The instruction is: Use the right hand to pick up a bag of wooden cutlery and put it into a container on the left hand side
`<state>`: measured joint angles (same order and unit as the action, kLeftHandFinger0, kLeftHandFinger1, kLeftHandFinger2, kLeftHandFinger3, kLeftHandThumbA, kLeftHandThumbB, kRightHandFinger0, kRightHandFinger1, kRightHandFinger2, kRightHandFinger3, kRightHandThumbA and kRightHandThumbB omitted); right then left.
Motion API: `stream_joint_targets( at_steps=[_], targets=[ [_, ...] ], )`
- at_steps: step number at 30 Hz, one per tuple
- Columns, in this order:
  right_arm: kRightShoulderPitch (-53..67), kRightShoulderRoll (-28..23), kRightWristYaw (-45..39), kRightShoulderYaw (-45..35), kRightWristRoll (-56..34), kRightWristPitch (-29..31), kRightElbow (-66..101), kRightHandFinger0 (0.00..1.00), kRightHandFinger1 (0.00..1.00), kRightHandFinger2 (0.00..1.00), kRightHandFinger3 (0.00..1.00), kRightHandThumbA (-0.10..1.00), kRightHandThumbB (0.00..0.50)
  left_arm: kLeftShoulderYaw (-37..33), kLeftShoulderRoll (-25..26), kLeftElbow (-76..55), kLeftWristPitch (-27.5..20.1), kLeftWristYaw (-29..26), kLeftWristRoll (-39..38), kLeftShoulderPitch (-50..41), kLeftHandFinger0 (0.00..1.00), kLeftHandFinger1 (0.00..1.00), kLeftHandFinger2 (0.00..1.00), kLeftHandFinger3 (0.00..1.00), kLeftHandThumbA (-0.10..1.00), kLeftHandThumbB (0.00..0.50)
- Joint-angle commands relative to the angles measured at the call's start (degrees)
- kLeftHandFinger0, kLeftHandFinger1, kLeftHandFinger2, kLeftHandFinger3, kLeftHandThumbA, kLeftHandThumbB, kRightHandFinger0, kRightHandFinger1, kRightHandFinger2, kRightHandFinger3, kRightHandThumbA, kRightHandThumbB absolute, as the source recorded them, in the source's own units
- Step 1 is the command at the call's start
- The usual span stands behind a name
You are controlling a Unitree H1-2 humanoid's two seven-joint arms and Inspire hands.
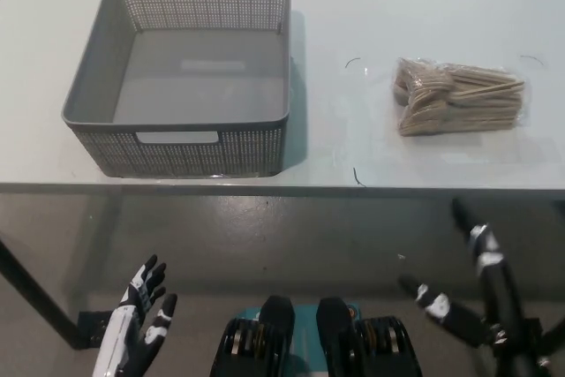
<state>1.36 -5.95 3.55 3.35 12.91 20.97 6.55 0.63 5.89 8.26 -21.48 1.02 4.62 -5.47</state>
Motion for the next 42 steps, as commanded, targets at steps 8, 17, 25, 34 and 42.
stream_joint_targets(
  at_steps=[8, 17, 25, 34, 42],
  targets=[
    [-12.52, -8.6, -3.99, -5.34, 11.21, -14.67, 13.25, 1.0, 1.0, 1.0, 1.0, 1.0, 0.485, -0.37, 1.36, -0.19, -4.05, 0.44, -0.01, -0.18, 1.0, 1.0, 1.0, 1.0, 0.94, 0.207],
    [-29.97, -20.57, -17.82, -2.21, 12.33, -30.25, 10.58, 1.0, 1.0, 1.0, 1.0, 0.85, 0.494, -0.47, 1.83, -0.19, -4.28, 0.8, -0.15, -0.91, 1.0, 1.0, 1.0, 1.0, 0.98, 0.182],
    [-46.97, -26.88, -27.46, 7.1, 15.33, -34.1, -5.88, 1.0, 1.0, 1.0, 1.0, 0.72, 0.5, -0.46, 2.08, -0.39, -3.75, 0.93, 0.08, -1.28, 1.0, 1.0, 1.0, 1.0, 1.0, 0.192],
    [-61.63, -25.92, -31.68, 16.44, 17.09, -31.76, -28.28, 1.0, 1.0, 1.0, 1.0, 0.69, 0.5, -0.49, 2.64, -0.72, -3.27, 1.02, 0.57, -0.82, 1.0, 1.0, 1.0, 1.0, 1.0, 0.202],
    [-67.14, -23.61, -31.45, 21.58, 16.97, -26.78, -44.6, 1.0, 1.0, 1.0, 1.0, 0.66, 0.5, -0.77, 3.3, -0.68, -3.01, 1.2, 0.89, -0.33, 1.0, 1.0, 1.0, 1.0, 1.0, 0.201]
  ],
)
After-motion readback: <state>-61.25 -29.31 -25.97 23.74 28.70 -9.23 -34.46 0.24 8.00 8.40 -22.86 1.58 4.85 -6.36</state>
